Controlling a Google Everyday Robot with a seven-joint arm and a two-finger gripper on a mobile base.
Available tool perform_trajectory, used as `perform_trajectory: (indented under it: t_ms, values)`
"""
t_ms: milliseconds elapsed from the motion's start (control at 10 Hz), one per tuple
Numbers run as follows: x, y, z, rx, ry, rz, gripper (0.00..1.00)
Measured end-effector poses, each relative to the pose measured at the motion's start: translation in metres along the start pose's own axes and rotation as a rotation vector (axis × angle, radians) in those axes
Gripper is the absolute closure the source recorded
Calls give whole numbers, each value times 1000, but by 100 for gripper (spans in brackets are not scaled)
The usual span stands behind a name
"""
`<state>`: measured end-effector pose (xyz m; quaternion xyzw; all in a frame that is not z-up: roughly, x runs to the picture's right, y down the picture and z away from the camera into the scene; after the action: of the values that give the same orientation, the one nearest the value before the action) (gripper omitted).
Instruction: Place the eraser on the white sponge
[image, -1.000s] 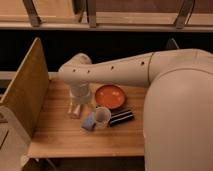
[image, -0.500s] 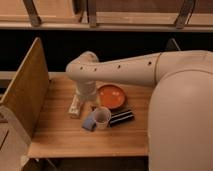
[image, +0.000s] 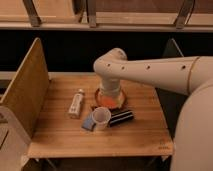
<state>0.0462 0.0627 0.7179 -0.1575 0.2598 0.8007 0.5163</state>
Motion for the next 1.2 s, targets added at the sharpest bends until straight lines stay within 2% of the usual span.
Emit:
perform_trajectory:
  t_ms: [100,400,600,800,1200]
  values:
    - [-6,-13,-1,5,-14,27,35]
    - [-3,-6,-1,-4,-10,19,35]
    - [-7,-12,8,14,0,40,35]
    - [-17,-39,30,56,31,118,35]
    - [-20,-84,67,109,131,308,35]
